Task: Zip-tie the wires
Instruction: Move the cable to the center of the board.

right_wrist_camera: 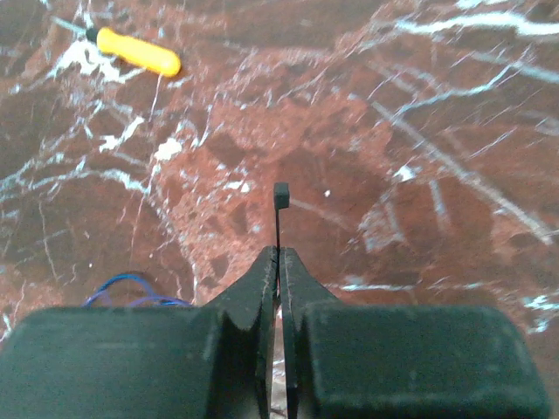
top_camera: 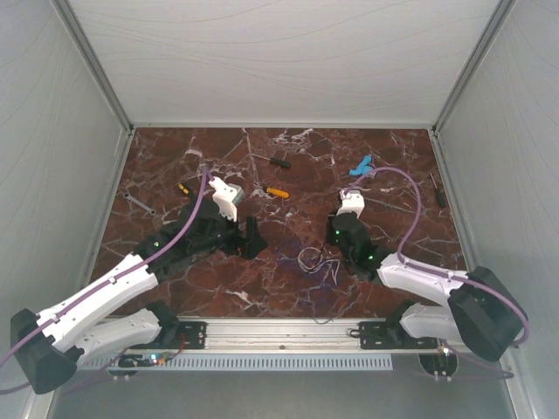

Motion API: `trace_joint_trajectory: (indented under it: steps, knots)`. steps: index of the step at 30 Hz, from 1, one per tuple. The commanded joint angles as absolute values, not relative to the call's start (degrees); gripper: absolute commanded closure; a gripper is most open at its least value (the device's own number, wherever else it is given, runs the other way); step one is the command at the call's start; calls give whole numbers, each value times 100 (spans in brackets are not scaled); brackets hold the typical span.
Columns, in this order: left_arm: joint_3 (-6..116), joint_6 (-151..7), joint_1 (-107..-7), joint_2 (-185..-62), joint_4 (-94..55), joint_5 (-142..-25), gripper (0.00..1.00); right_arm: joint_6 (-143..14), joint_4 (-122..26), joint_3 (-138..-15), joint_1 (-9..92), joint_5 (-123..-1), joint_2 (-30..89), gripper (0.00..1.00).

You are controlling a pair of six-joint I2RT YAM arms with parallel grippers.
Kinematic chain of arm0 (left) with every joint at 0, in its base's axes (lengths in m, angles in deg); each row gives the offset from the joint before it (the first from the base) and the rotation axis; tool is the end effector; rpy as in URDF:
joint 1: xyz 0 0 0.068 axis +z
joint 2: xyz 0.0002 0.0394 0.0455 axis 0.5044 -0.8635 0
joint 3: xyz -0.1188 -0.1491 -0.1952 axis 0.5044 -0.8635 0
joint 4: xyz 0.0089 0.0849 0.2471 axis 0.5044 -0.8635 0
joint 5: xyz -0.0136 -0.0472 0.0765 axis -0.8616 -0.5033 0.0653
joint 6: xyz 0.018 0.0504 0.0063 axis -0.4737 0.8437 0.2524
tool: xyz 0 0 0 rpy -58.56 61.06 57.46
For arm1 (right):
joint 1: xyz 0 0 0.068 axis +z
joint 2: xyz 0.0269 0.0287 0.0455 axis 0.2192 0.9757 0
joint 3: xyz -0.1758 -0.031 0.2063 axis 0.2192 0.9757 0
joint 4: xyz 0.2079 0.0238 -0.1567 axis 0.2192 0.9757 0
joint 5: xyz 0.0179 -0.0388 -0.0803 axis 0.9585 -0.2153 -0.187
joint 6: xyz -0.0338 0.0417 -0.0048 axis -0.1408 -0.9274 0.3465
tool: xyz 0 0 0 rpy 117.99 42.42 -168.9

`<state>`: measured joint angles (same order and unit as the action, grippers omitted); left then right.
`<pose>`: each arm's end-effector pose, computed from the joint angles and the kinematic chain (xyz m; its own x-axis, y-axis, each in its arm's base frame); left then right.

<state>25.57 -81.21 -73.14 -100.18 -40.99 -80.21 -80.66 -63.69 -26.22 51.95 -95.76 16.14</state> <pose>0.1493 -0.1425 0.2862 -0.5912 0.0761 -0.8029 0.5613 0.7537 -0.3419 0.1923 0.1368 0.1897 -0.4256 0.1073 -0.8986 -0.1012 0.9811 0.1650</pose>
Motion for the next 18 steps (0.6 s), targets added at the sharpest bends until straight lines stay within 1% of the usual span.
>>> trace_joint_trajectory:
  steps: [1, 7, 10, 12, 14, 16, 18]
  knots:
    - [2486, -8325, -7315, -10088, -3855, -8094, 14, -8925, -6370, -2820, 5528, -10181, 1988, 100]
    - [2154, -8608, -7335, -10323, -3470, -8873, 28, -7957, -6524, -2738, 5462, -10317, 1759, 100]
    - [1924, -8821, -7424, -10470, -3107, -9205, 39, -7456, -6733, -2609, 5300, -10140, 1482, 100]
    - [1842, -8880, -7586, -10598, -2872, -9345, 49, -7166, -6931, -2545, 5165, -10002, 1315, 100]
    - [1807, -8902, -7815, -10767, -2776, -9372, 56, -6840, -7046, -2529, 5078, -9983, 1216, 100]
    - [1780, -8944, -7987, -10930, -2719, -9373, 61, -6372, -7154, -2514, 5041, -10009, 1162, 100]
    - [1686, -9048, -8095, -11062, -2638, -9362, 63, -5979, -7210, -2538, 5033, -10154, 1155, 100]
